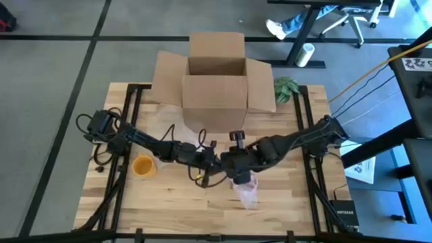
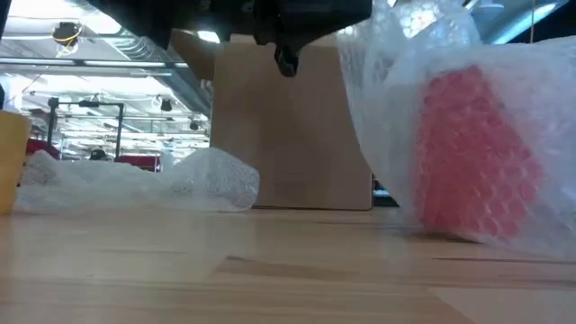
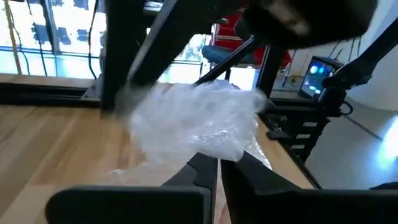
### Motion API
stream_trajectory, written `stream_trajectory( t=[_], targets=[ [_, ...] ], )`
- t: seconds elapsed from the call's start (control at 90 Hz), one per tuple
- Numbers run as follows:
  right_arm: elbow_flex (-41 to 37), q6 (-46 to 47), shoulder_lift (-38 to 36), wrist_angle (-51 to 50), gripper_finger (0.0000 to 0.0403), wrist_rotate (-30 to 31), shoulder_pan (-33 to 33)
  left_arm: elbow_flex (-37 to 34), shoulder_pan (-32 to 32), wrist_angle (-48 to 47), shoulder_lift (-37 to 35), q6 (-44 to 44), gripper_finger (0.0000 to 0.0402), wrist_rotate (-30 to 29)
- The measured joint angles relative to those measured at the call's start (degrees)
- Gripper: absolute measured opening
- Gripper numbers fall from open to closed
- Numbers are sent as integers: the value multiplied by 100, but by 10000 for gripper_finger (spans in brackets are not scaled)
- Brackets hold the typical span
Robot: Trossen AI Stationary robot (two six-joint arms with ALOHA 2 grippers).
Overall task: Wrap mug
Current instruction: Wrap the red mug with the bubble wrap
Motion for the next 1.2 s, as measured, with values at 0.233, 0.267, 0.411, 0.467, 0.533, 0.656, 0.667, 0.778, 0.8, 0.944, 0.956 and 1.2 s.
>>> stream_trajectory(
  t=[0.233,0.267,0.411,0.467,0.533,0.656,0.667,0.778,0.8,0.944,0.956,1.2],
  targets=[
    [-722,396,6,233,0,-1158,-80,0,-46,-266,0,-12,0,-2],
    [-776,474,2,277,0,-1374,-47,0,-60,-311,0,-12,0,-2],
    [-888,677,2,293,0,-2023,119,0,-83,-520,0,-16,0,2],
    [-899,778,2,337,0,-2167,206,0,-79,-647,0,-41,0,0],
    [-911,851,2,328,0,-2260,292,-2,-76,-807,0,-75,0,-2],
    [-1131,872,-13,707,0,-2314,416,-2,-76,-986,-2,-144,0,-55],
    [-1169,879,-13,749,0,-2314,414,-2,-76,-1000,-2,-162,0,-57],
    [-1665,1021,-2,1053,0,-2459,403,-4,-86,-1103,-2,-264,0,-67],
    [-1791,1048,-4,1177,0,-2531,402,-4,-91,-1144,-5,-293,0,-68],
    [-2640,1093,-7,2524,0,-2968,315,-4,-146,-1544,-9,-505,0,-74],
    [-2686,1087,-7,2599,0,-3021,314,-4,-150,-1575,-9,-512,0,-79],
    [-3214,627,-20,3373,0,-3772,-125,-9,-372,-1884,-15,-677,0,-158]
  ],
)
